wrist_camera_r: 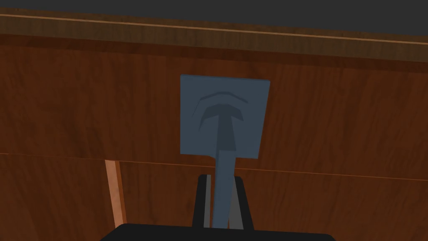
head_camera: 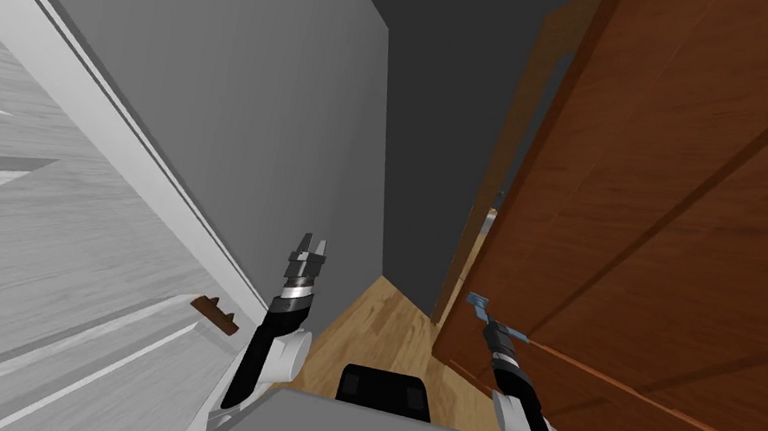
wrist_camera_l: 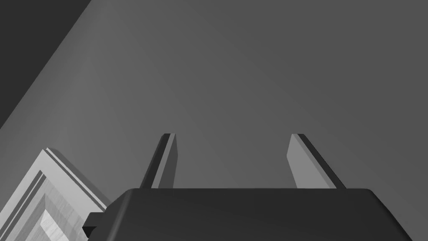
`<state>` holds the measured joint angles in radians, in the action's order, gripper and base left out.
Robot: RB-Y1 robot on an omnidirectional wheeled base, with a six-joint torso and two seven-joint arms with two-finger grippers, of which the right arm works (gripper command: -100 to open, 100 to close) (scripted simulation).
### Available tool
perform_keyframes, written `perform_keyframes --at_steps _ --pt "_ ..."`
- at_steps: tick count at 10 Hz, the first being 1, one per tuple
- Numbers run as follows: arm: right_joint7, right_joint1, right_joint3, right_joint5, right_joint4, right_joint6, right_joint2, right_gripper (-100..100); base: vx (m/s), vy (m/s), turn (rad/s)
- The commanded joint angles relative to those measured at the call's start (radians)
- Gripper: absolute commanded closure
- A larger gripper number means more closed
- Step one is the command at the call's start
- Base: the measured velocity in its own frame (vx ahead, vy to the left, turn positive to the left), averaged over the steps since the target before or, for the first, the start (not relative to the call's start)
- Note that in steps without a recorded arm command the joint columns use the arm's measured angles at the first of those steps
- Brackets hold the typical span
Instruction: Pull the door open
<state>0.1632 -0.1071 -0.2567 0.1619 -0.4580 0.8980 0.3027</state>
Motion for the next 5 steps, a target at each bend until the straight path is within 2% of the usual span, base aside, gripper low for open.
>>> perform_keyframes --at_steps 1,4,5 --pt "0.009 0.004 0.014 -0.01 -0.012 0.001 -0.003 100 -0.203 -0.014 0.046" --pt "0.033 0.005 0.05 -0.035 -0.021 0.007 -0.001 100 -0.227 -0.06 0.072" --pt "0.04 0.006 0.06 -0.042 -0.024 0.009 0.0 100 -0.207 -0.012 0.049"
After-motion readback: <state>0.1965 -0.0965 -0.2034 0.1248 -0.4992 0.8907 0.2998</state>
